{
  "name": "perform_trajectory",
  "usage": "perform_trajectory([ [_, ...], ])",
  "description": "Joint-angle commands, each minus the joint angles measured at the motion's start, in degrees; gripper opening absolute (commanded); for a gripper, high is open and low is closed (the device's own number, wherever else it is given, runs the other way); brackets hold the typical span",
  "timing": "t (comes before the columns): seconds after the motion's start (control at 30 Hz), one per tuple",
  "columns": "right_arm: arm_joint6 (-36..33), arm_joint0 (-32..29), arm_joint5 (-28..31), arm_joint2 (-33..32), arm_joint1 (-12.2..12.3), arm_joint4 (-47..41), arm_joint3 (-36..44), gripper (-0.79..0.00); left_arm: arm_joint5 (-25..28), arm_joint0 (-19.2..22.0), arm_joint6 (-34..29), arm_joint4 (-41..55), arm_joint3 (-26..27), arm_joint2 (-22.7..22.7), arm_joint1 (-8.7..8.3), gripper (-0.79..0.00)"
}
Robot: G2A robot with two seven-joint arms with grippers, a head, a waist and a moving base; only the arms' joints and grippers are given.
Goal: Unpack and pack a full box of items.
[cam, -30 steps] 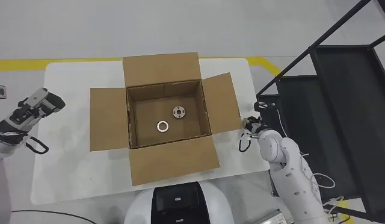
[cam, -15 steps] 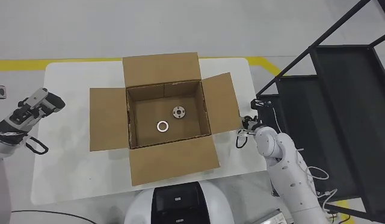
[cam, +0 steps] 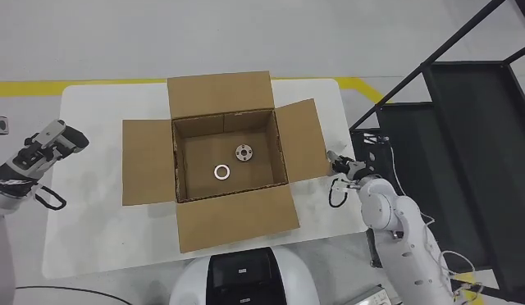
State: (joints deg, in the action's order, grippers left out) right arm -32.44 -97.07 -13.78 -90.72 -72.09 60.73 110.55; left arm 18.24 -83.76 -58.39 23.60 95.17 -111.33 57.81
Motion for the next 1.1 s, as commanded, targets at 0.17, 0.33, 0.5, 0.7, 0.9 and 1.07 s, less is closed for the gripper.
perform_trajectory([
  [0.17,6.3,-0.7,6.5,-0.7,0.3,3.3,5.7,0.0,0.0,0.0,0.0,0.0,0.0,0.0,0.0,0.0],
  [0.33,5.7,4.2,13.8,2.6,0.5,4.4,7.4,0.0,0.0,0.0,0.0,0.0,0.0,0.0,0.0,0.0],
  [0.5,1.5,11.9,21.6,9.3,0.5,3.8,7.4,0.0,0.0,0.0,0.0,0.0,0.0,0.0,0.0,0.0],
  [0.7,-11.1,23.5,26.6,20.6,-0.4,0.2,1.3,0.0,0.0,0.0,0.0,0.0,0.0,0.0,0.0,0.0],
  [0.9,-16.9,33.8,26.1,31.6,-2.4,-5.3,-12.6,0.0,0.0,0.0,0.0,0.0,0.0,0.0,0.0,0.0],
  [1.07,-15.5,39.4,25.1,37.2,-4.2,-8.5,-22.9,0.0,0.0,0.0,0.0,0.0,0.0,0.0,0.0,0.0],
])
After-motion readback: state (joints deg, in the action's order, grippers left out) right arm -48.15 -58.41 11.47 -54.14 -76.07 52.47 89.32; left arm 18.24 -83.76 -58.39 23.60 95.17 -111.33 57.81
